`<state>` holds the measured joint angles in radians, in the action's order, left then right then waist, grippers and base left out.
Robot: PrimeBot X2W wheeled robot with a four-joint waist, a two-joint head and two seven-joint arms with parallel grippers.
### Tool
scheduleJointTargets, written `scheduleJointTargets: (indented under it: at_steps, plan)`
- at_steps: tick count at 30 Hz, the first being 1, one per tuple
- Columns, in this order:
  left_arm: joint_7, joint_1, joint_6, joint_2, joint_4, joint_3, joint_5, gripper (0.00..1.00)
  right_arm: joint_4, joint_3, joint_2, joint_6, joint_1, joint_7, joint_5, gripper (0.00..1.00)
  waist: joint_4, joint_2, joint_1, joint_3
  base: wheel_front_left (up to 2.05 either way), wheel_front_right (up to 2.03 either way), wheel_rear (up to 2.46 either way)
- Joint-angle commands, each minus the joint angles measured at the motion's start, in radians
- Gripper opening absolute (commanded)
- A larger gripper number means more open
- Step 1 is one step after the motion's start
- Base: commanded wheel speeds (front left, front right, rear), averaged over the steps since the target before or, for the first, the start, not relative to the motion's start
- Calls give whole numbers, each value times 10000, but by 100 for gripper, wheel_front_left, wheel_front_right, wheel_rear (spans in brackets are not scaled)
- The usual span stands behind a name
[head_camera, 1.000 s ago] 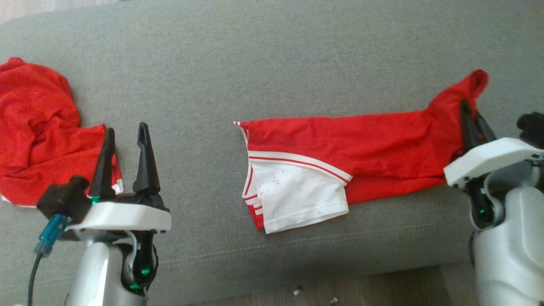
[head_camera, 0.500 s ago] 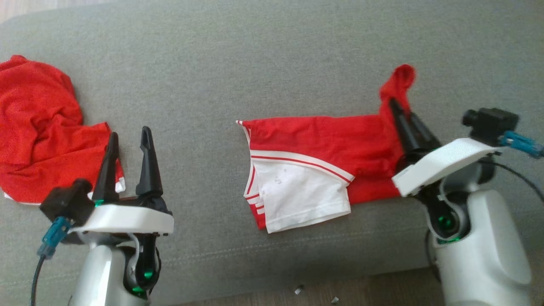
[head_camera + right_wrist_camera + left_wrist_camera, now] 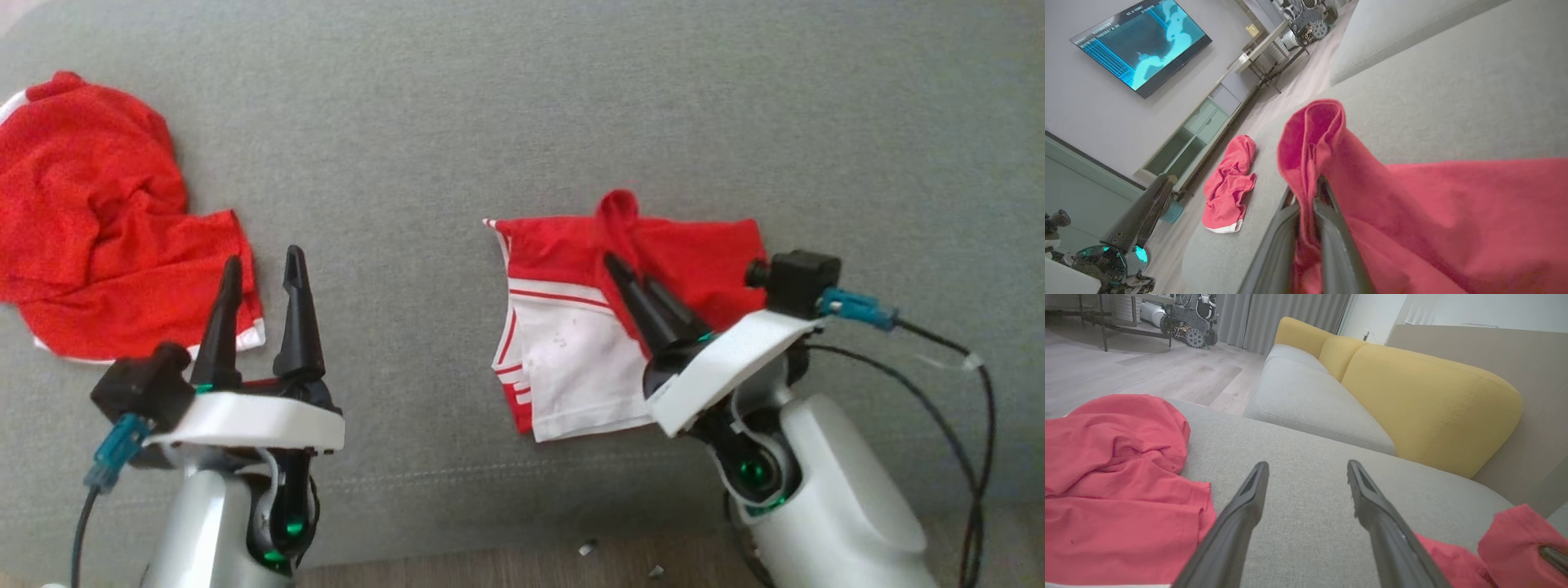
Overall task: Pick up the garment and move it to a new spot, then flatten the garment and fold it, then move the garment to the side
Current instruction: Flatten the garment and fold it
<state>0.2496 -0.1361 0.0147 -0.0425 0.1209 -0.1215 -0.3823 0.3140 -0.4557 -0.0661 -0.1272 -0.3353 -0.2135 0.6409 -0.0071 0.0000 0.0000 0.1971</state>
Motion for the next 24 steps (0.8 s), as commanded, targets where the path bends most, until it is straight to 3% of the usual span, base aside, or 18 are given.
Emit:
scheduleJointTargets:
  at_steps: [1, 12, 13, 14, 15, 20, 24]
  plan:
    - [122, -402, 22, -78, -245, 225, -40, 100, -77, -426, 157, -35, -289, 251, 278, 0, 136, 0, 0, 70, 0, 0, 0]
    - [122, -484, 96, -78, -183, 73, -122, 100, 1551, -1351, 158, -35, -873, 1537, 1128, 0, 557, 0, 0, 308, 0, 0, 0]
    - [122, -479, 96, -78, -175, 71, -124, 100, 1756, -1387, 158, -35, -950, 1657, 1168, 14, 576, 0, 0, 315, 0, 0, 0]
    - [122, -478, 96, -78, -170, 67, -126, 100, 1922, -1449, 158, -35, -1026, 1753, 1221, 69, 590, 0, 0, 324, 0, 0, 0]
    - [122, -481, 98, -78, -168, 65, -126, 100, 2051, -1519, 158, -35, -1086, 1810, 1351, 100, 597, 0, 0, 331, 0, 0, 0]
    - [122, -463, 146, -78, -151, 118, -142, 100, 2326, -1894, 158, -35, -1386, 2085, 1754, 100, 483, 0, 0, 288, 0, 0, 0]
    - [122, -417, 159, -78, -133, 153, -139, 100, 2408, -1624, 158, -35, -1651, 2447, 1354, 100, 290, 0, 0, 160, 0, 0, 0]
